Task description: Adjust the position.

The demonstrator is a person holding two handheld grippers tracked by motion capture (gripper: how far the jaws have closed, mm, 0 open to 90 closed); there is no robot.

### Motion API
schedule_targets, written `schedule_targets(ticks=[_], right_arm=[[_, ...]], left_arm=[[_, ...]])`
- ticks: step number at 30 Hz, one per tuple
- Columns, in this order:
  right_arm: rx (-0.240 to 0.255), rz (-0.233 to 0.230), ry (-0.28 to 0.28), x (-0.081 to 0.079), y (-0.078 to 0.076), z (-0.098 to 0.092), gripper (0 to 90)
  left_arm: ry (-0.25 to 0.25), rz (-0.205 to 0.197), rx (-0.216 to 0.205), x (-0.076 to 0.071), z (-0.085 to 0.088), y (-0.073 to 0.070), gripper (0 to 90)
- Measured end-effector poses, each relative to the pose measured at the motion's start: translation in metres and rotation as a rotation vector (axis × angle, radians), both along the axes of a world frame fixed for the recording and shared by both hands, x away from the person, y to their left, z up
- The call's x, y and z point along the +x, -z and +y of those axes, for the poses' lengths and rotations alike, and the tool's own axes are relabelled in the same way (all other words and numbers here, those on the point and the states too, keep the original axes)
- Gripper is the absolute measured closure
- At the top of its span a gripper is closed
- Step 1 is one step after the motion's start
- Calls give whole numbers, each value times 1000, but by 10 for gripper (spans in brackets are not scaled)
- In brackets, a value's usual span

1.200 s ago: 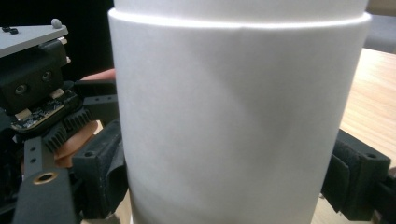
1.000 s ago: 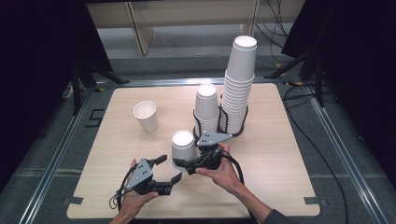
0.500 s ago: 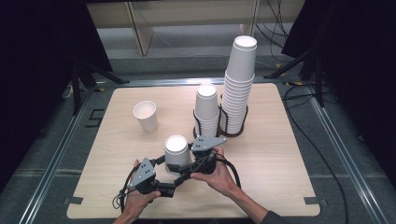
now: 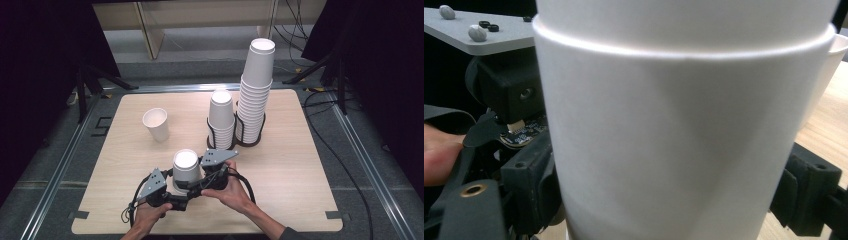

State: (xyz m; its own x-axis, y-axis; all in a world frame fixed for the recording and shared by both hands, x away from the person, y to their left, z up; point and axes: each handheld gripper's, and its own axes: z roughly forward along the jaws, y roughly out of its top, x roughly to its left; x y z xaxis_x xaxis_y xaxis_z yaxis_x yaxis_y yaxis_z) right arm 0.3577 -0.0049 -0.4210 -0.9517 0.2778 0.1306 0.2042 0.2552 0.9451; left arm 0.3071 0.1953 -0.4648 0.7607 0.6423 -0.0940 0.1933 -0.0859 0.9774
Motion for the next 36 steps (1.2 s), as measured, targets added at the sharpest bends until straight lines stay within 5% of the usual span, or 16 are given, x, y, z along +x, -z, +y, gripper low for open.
schedule_targets(ticks=[2, 5, 7, 18, 26, 28, 36], right_arm=[[6, 1, -4, 0, 0, 1, 154], [11, 25, -16, -1, 0, 1, 146], [-4, 13, -4, -1, -2, 0, 141], [-17, 17, -16, 4, -20, -14, 153], [-96, 29, -55, 6, -31, -26, 156], [-128, 73, -65, 5, -31, -28, 157], [-187, 74, -114, 7, -28, -29, 163]], left_arm=[[2, -16, -1, 0, -1, 0, 46], [0, -29, 57, -3, 1, -3, 61], [11, -45, 48, -1, 0, -3, 70], [42, -61, 213, -3, 7, -5, 98], [73, -69, 310, -7, 4, -5, 101], [82, -72, 330, -6, 5, -5, 101], [101, -73, 429, -7, 5, -5, 102]])
